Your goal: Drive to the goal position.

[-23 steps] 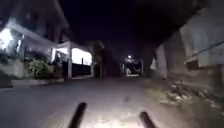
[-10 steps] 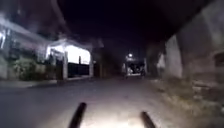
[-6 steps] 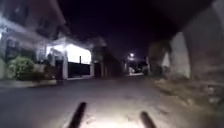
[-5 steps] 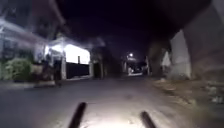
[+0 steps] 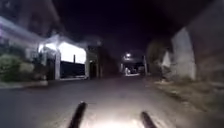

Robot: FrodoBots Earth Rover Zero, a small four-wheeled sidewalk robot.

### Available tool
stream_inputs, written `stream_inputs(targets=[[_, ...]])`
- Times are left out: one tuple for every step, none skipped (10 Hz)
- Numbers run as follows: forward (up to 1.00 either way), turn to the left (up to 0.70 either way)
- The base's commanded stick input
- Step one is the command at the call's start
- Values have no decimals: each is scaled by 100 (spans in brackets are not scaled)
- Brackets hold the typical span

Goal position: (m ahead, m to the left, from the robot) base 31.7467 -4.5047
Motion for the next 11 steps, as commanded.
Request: stream_inputs(targets=[[100,2],[100,2],[100,2],[100,2],[100,2],[100,2],[100,2],[100,2],[100,2],[100,2],[100,2]])
